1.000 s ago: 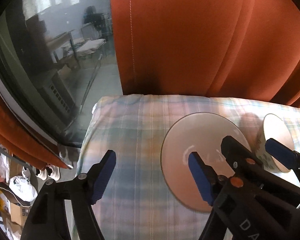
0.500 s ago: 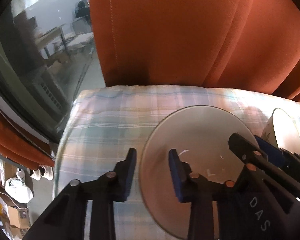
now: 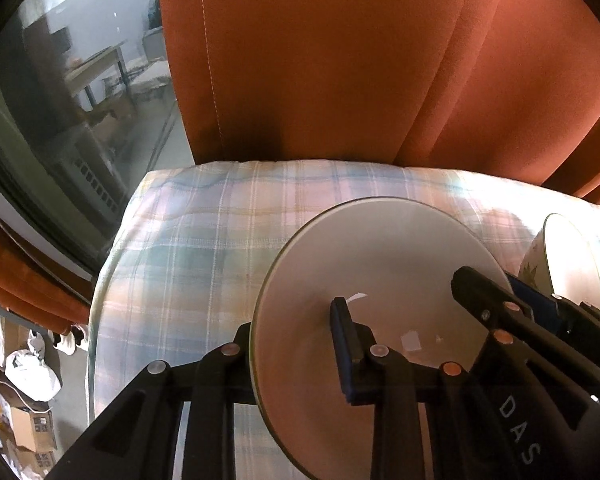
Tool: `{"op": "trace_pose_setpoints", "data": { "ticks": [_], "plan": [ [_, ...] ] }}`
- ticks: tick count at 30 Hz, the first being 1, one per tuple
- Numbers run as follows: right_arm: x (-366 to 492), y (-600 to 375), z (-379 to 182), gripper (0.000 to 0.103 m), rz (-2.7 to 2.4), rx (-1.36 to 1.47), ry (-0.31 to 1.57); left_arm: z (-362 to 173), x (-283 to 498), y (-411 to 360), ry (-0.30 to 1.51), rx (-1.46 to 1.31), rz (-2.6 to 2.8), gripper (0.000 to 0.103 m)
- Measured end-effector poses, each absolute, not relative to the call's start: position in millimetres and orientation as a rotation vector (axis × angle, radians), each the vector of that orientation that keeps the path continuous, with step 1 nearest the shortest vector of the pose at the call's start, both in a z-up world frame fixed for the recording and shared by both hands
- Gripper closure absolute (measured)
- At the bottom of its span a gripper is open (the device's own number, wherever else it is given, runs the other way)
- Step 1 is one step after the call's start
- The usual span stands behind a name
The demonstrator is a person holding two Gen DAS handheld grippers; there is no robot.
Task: Organize plates and bowls
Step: 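Grasp the rim of the second plain white plate with the left tool, then lift the second plain plate with the left tool and carry it toward the stack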
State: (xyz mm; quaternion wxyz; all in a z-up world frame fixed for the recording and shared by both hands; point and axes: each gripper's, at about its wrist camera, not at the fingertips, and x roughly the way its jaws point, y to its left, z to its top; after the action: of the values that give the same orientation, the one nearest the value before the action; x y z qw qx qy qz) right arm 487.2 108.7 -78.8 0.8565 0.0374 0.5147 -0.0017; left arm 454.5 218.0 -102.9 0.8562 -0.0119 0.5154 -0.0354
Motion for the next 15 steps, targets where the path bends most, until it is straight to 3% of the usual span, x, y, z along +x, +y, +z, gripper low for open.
{"op": "trace_pose_setpoints", "data": {
  "ticks": [15],
  "plan": [
    [437.8, 97.1, -46.8, 0.078, 0.021, 0.081, 1.064, -71.3, 403.1, 214.1, 1.058, -0.042, -0.074, 0.077]
  ]
}}
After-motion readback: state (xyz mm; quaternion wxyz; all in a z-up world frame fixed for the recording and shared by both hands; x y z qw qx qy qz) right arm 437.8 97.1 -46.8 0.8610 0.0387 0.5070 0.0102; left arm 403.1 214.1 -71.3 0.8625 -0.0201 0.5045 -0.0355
